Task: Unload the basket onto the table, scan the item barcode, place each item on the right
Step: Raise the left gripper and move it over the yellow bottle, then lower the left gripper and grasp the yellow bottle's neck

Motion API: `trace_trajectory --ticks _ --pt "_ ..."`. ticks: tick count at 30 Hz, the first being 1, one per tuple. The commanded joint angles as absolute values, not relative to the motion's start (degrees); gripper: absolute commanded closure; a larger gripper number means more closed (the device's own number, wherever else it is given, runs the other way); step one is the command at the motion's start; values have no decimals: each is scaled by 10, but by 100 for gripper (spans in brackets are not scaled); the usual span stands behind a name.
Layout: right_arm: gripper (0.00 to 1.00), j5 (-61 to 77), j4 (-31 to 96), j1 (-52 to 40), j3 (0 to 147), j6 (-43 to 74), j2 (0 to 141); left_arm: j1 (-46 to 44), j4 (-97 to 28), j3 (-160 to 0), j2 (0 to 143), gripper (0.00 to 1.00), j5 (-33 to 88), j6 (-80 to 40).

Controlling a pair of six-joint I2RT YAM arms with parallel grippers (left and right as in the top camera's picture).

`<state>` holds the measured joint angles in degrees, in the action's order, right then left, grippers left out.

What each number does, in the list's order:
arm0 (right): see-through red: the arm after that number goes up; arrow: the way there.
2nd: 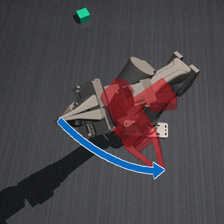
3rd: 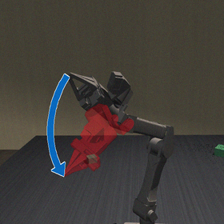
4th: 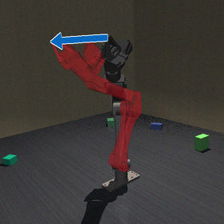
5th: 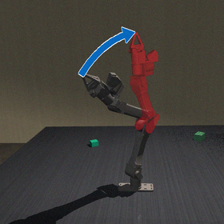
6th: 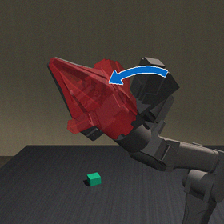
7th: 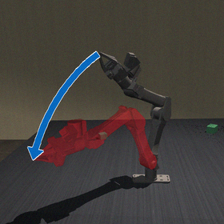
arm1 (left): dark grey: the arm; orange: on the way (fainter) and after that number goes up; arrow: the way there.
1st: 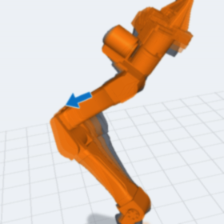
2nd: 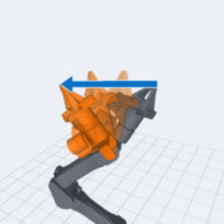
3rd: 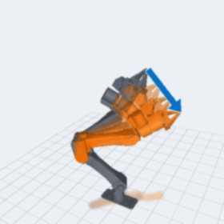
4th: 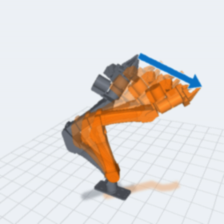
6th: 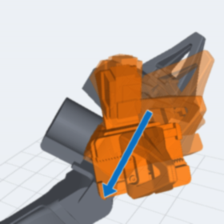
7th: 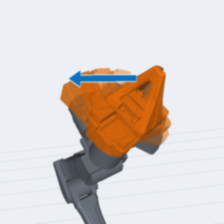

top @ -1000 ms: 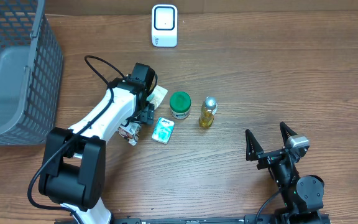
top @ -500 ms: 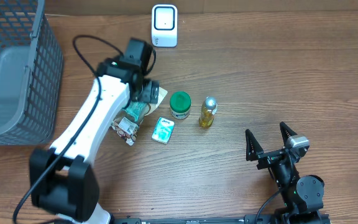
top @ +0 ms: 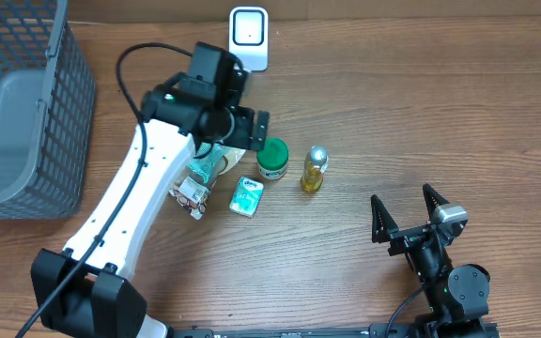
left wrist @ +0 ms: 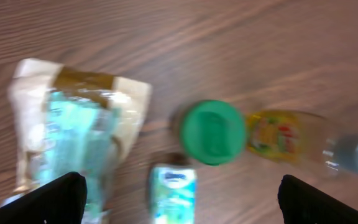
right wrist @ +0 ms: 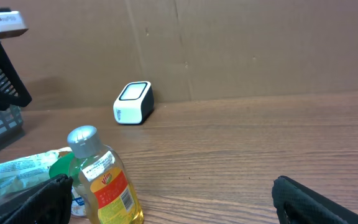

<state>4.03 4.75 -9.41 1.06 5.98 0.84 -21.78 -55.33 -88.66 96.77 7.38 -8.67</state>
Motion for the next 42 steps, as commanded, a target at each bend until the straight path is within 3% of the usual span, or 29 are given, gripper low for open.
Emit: trace_trajectory --ticks 1,21,42 --pt "0 35 46 -93 4 58 2 -255 -549 -898 968 1 105 -68" --pt "0 35 46 -93 4 58 2 -393 -506 -898 969 0 24 -170" --pt "0 35 46 -92 5 58 2 -433 -496 -897 1061 0 -3 -208"
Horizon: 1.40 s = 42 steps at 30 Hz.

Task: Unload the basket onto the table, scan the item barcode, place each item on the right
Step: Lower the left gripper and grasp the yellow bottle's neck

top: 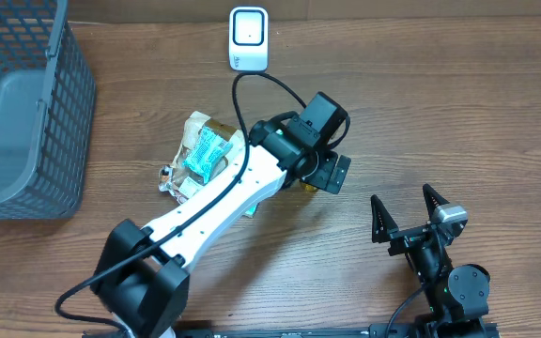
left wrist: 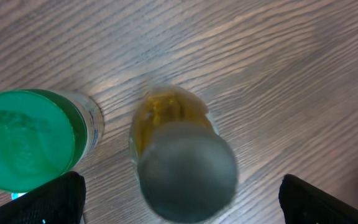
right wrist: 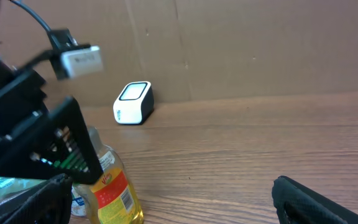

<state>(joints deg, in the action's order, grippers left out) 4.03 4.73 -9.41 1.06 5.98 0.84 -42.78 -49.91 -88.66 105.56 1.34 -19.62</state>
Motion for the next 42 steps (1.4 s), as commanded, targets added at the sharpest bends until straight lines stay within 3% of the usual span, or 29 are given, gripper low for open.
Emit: trace_trajectory --ticks 1,9,13,18,20,29,42 --pt "0 35 46 -92 5 58 2 -433 -495 -897 1061 0 -5 -208" --pt "0 35 46 -93 5 58 2 -430 -477 -898 1061 0 -5 -206" --pt "0 35 46 -93 4 58 2 -431 -477 -898 1061 8 -4 -204" --pt "0 35 46 -93 5 58 2 -432 -477 -897 1061 11 -5 -204" --pt "0 35 46 -92 4 58 2 -432 -477 -897 1061 17 -6 -204" --pt "0 35 46 -92 4 58 2 -442 -478 -897 1064 24 -17 -205" --pt "0 35 46 -92 5 58 2 -444 -463 -897 1095 25 -72 -230"
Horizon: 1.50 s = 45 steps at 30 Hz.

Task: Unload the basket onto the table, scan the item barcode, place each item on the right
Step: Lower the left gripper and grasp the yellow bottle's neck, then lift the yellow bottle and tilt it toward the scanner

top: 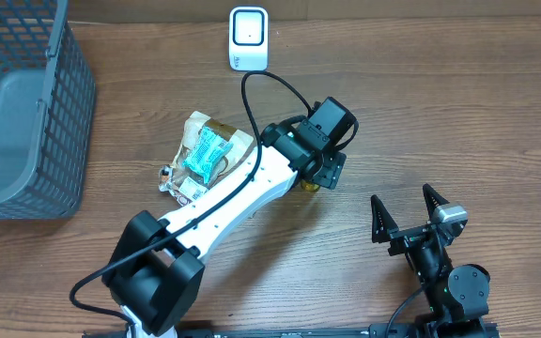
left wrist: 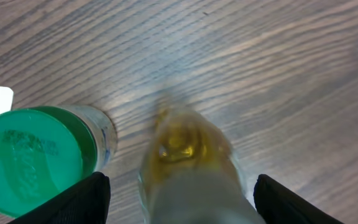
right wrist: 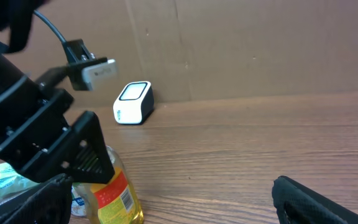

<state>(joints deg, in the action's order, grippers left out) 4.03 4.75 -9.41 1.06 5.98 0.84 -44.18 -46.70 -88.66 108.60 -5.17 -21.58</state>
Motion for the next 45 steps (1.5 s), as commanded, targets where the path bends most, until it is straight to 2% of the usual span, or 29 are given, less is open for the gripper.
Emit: trace_trajectory --ticks 1,6,13,17,18,24,27,32,40,45 --pt "0 35 46 -92 4 58 2 -444 -462 -897 1095 26 -74 -230" --pt "0 35 46 -92 5 58 2 -444 -456 -897 1095 32 -82 -230" --pt "0 35 46 -92 5 58 2 -444 -454 -897 1100 33 -79 -234" --pt "0 35 46 -92 5 58 2 -444 -456 -897 1117 38 -79 -234" --pt "0 35 46 -92 4 58 2 -444 -457 -897 1119 43 -79 -234" --pt "0 35 46 -92 5 58 2 -443 -456 -900 1115 59 -79 -233" --pt "0 35 46 -93 5 58 2 -441 -457 -907 1105 70 -79 -232" --pt "0 35 46 -92 5 58 2 -431 -465 -914 1063 80 -73 -231" --pt "0 35 46 -92 4 58 2 -375 -487 -914 965 90 80 -175" --pt "0 35 46 -92 5 58 2 -301 -521 -914 917 88 233 -117"
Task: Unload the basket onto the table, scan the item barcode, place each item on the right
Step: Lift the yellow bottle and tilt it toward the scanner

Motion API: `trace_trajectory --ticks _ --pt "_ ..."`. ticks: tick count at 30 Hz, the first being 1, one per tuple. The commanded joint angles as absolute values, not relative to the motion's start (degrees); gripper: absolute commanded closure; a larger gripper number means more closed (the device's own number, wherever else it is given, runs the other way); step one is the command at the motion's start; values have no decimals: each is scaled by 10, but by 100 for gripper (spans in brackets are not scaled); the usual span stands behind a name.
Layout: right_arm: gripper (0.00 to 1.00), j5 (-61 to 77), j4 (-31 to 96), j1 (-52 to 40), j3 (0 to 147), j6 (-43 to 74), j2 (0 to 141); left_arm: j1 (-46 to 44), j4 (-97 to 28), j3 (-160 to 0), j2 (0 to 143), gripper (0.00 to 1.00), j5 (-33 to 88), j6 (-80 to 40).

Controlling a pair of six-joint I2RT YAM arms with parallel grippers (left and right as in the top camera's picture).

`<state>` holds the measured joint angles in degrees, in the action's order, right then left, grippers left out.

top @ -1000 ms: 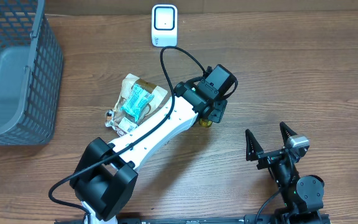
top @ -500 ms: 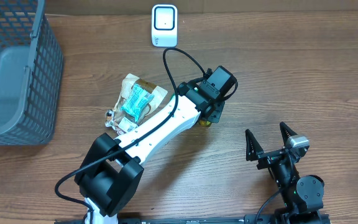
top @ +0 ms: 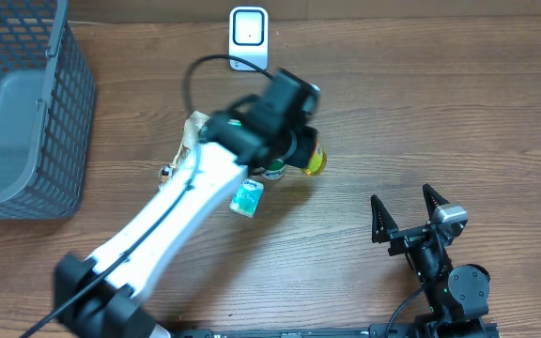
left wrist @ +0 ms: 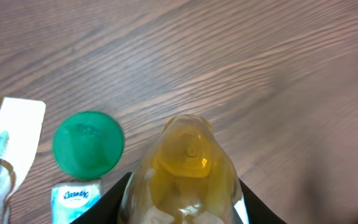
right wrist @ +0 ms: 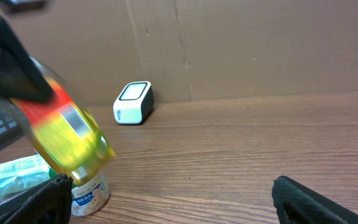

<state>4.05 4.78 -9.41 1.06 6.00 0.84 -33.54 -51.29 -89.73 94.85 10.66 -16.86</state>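
Observation:
The yellow oil bottle (top: 311,160) hangs tilted above the table, base towards the camera in the left wrist view (left wrist: 188,165). My left gripper (top: 297,150) is shut on it, the black fingers (left wrist: 122,198) pressing both sides. In the right wrist view the bottle (right wrist: 70,137) is blurred. The white barcode scanner (top: 249,38) stands at the table's far edge, also seen from the right wrist (right wrist: 133,102). My right gripper (top: 409,218) rests open near the front right, nothing between its fingers (right wrist: 288,190).
A green-lidded jar (left wrist: 89,143) and a small tissue pack (top: 246,197) sit under the held bottle. A snack bag (top: 195,136) lies partly under my left arm. A grey wire basket (top: 17,103) fills the far left.
The left gripper was low around the standing bottle. Now it is shut on the bottle, which is off the table, tilted, and a little further left and back. The right arm is unchanged.
My left gripper was first open above the snack bag and jar. It then stood open over the bottle's cap, later lower with the bottle between its fingers. By now the bottle is gripped and held in the air.

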Motion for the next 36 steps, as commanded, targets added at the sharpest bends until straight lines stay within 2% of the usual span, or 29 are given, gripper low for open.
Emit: trace_trajectory --ticks 1,4,7,15,36 --pt "0 35 46 -92 4 58 2 -282 -531 -914 911 86 280 -95" --pt "0 35 46 -92 5 58 2 -228 -564 -914 906 82 433 -10" --pt "0 35 46 -92 5 58 2 -183 -602 -913 907 81 533 62" --pt "0 35 46 -92 5 58 2 -123 -735 -913 907 78 646 245" --pt "0 35 46 -92 4 58 2 -124 -854 -913 907 83 749 253"
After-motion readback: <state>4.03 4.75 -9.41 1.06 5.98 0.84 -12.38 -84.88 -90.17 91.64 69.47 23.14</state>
